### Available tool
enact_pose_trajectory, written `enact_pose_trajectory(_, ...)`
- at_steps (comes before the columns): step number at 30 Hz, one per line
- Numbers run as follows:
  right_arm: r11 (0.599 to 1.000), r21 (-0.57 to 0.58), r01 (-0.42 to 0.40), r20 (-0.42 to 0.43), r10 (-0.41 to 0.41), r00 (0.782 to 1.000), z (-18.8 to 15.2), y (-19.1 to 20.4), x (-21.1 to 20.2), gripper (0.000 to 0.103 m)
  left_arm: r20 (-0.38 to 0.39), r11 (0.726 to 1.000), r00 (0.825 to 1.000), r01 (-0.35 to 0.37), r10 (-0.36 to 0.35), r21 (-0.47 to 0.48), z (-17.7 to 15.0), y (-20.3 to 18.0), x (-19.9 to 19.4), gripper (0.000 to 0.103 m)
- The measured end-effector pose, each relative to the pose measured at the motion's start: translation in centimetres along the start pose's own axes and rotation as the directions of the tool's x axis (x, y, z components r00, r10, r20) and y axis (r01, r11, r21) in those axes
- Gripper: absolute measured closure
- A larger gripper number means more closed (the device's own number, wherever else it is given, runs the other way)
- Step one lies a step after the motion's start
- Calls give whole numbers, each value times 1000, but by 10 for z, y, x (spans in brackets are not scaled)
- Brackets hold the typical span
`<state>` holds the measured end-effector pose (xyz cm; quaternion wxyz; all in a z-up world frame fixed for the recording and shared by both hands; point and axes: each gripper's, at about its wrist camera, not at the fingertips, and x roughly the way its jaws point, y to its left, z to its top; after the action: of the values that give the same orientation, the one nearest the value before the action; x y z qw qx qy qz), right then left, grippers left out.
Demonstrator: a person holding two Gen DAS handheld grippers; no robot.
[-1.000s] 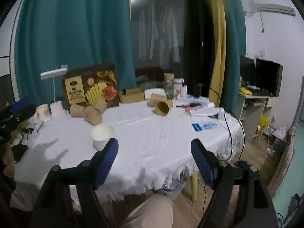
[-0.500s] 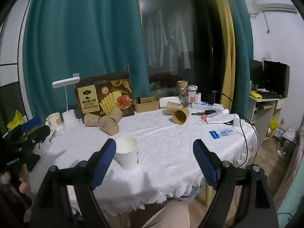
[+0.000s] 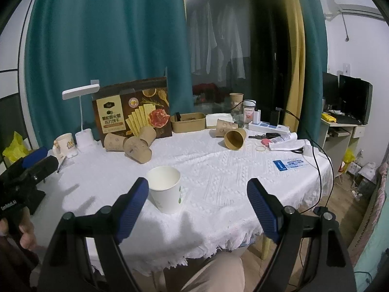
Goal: Flip cup upright
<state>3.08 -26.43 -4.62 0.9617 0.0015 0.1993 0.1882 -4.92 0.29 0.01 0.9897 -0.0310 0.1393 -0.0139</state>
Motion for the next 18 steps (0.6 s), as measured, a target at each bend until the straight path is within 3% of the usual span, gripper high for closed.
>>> enact_pose_trajectory(18, 1000, 13, 10, 2, -10, 1000, -4, -10, 0, 22, -13, 1000, 1000, 15, -15, 11, -2, -5, 7, 9)
